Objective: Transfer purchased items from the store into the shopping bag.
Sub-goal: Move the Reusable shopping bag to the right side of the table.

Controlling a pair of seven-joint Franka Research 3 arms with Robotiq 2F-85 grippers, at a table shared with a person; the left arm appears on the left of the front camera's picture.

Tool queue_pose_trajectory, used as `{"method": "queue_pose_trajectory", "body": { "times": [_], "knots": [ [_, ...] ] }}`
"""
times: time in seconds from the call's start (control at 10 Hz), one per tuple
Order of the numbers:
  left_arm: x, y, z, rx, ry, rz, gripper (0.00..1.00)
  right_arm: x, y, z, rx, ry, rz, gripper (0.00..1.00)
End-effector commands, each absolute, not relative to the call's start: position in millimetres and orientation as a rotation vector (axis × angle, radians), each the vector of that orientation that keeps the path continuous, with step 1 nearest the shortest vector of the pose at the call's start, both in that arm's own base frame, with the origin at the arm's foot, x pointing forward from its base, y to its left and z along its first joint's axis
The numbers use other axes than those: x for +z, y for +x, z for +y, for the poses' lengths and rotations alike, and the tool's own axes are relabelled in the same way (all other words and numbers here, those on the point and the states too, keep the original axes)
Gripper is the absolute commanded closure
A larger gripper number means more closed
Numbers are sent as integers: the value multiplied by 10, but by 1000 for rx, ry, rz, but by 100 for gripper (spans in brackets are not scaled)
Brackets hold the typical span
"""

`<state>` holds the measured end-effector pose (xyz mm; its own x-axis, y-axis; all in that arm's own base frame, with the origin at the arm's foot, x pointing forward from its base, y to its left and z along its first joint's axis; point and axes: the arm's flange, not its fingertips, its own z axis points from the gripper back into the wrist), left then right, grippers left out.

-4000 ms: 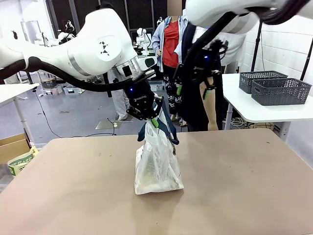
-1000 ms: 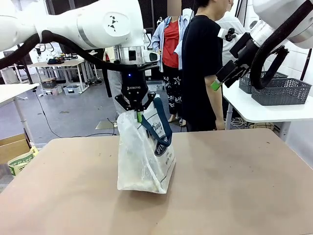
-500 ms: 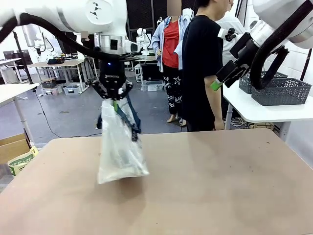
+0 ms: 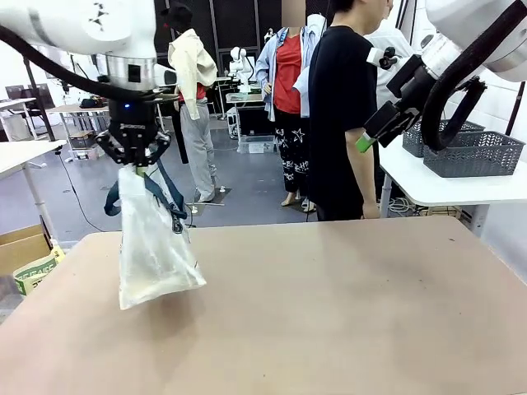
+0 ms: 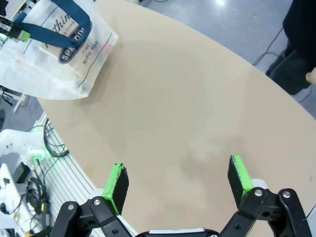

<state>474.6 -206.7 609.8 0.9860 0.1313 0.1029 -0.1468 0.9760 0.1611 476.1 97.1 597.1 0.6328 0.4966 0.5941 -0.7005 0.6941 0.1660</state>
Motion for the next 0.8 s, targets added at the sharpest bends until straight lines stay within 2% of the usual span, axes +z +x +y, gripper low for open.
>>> {"method": "queue_pose_trajectory", "body": {
  "times": [0.0,0.3,0.7],
  "knots": [
    [5990,4597,-1768,102,178,-162,100,5917,4730,960,716,391,-557,0],
    [5904,4573,-1451,76,219,-251,100,5917,4730,960,716,391,-557,0],
    [5779,4603,-1092,104,237,-279,100,5917,4730,960,716,391,-557,0]
  ]
}}
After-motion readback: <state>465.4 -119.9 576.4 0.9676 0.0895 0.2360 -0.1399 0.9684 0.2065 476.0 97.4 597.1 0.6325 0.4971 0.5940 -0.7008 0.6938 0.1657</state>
